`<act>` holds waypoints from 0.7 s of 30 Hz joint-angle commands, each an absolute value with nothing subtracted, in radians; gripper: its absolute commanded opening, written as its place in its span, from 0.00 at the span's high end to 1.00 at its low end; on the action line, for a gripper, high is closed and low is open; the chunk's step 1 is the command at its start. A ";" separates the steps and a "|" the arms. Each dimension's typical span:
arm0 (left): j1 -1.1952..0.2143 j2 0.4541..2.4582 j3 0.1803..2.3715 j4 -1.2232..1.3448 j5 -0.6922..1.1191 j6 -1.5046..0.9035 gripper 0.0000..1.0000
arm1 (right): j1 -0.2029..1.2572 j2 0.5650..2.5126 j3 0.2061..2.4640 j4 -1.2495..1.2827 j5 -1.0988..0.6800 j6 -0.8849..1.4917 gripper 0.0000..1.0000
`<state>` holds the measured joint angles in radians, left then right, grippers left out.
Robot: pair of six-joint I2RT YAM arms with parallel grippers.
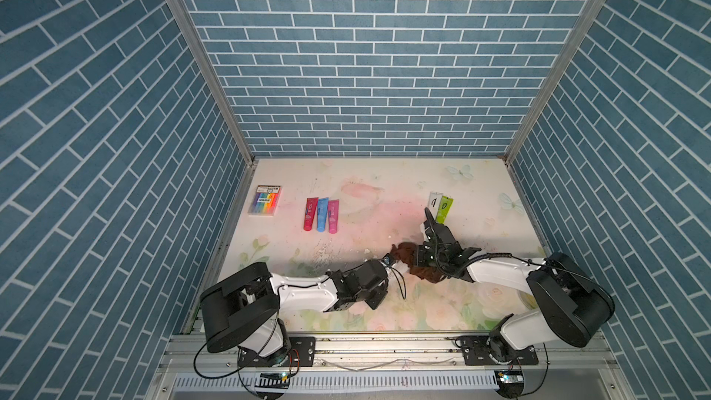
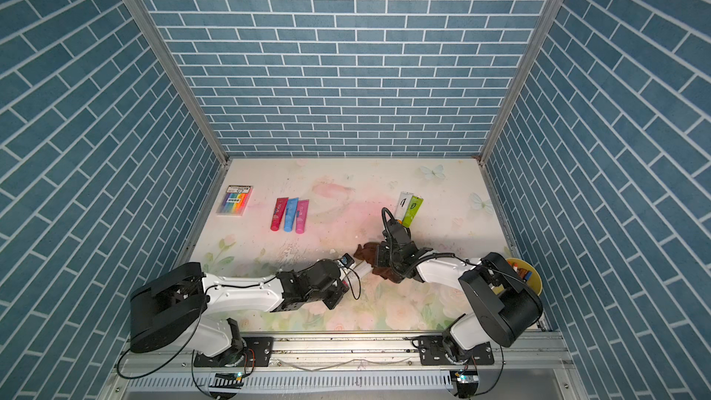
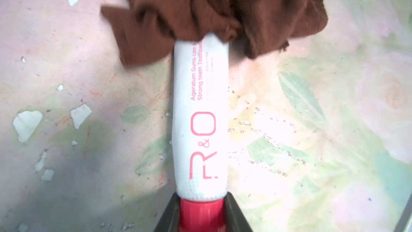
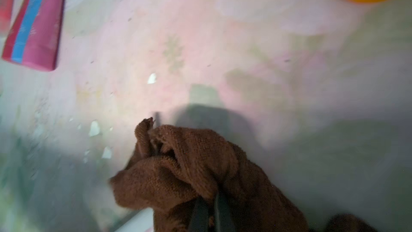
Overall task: Wipe the surface of the toothpaste tube
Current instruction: Wipe the dirt from the toothpaste tube.
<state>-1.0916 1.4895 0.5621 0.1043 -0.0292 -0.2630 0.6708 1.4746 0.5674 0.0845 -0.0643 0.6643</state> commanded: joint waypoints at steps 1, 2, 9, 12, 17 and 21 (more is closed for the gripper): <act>-1.094 1.482 0.562 0.130 -0.044 -0.258 1.00 | 0.664 1.491 0.535 -0.124 0.025 0.623 1.00; -1.094 1.488 0.566 0.129 -0.044 -0.258 1.00 | 0.666 1.489 0.530 -0.094 -0.019 0.621 1.00; -1.095 1.506 0.576 0.123 -0.044 -0.257 1.00 | 0.843 1.467 0.531 -0.017 -0.171 0.664 1.00; -1.094 1.512 0.581 0.122 -0.044 -0.257 1.00 | 0.911 1.457 0.525 0.039 -0.234 0.714 1.00; -1.094 1.517 0.583 0.120 -0.044 -0.256 1.00 | 0.957 1.459 0.519 0.088 -0.276 0.745 1.00; -1.095 1.510 0.580 0.120 -0.048 -0.258 1.00 | 0.925 1.481 0.504 0.078 -0.272 0.746 1.00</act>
<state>-1.0935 1.4944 0.5629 0.0952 -0.0319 -0.2604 0.9310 1.4403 0.5503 0.1833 -0.1986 0.6853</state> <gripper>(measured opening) 0.300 0.057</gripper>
